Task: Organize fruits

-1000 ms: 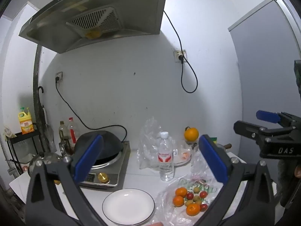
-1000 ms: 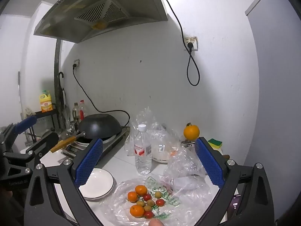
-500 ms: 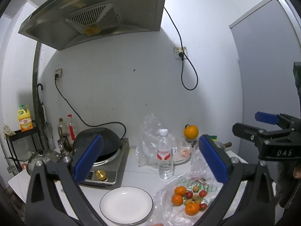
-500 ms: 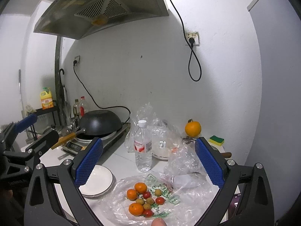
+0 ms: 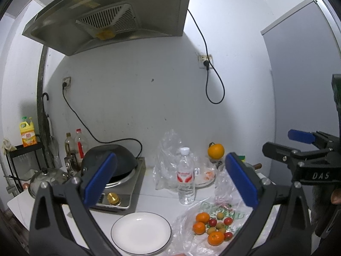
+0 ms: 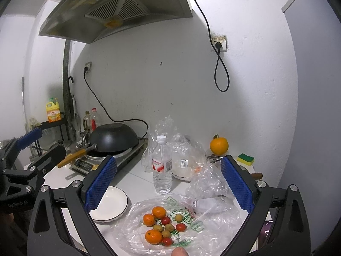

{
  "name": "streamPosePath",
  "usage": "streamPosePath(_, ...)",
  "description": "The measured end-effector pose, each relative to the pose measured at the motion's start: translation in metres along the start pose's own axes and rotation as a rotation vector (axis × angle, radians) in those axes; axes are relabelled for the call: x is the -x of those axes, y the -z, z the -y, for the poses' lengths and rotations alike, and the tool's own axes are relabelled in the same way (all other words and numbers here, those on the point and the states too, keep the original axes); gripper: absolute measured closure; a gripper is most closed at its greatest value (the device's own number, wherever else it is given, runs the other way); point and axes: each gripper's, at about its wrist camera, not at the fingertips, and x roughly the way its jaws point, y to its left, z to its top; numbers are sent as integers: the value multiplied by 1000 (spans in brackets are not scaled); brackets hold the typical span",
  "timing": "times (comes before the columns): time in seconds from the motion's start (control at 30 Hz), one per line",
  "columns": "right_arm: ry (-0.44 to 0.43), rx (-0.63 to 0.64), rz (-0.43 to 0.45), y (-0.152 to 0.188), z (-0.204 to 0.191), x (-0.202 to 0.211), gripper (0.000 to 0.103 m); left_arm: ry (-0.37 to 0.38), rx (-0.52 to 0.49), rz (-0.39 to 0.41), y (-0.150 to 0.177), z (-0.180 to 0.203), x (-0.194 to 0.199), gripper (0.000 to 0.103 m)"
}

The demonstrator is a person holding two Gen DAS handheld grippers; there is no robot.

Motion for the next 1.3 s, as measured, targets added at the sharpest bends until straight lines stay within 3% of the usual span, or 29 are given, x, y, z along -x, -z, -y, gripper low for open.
streamPosePath(1.3,0,6,1,0,2,-1,3,-2,19,4,0,-2,2,0)
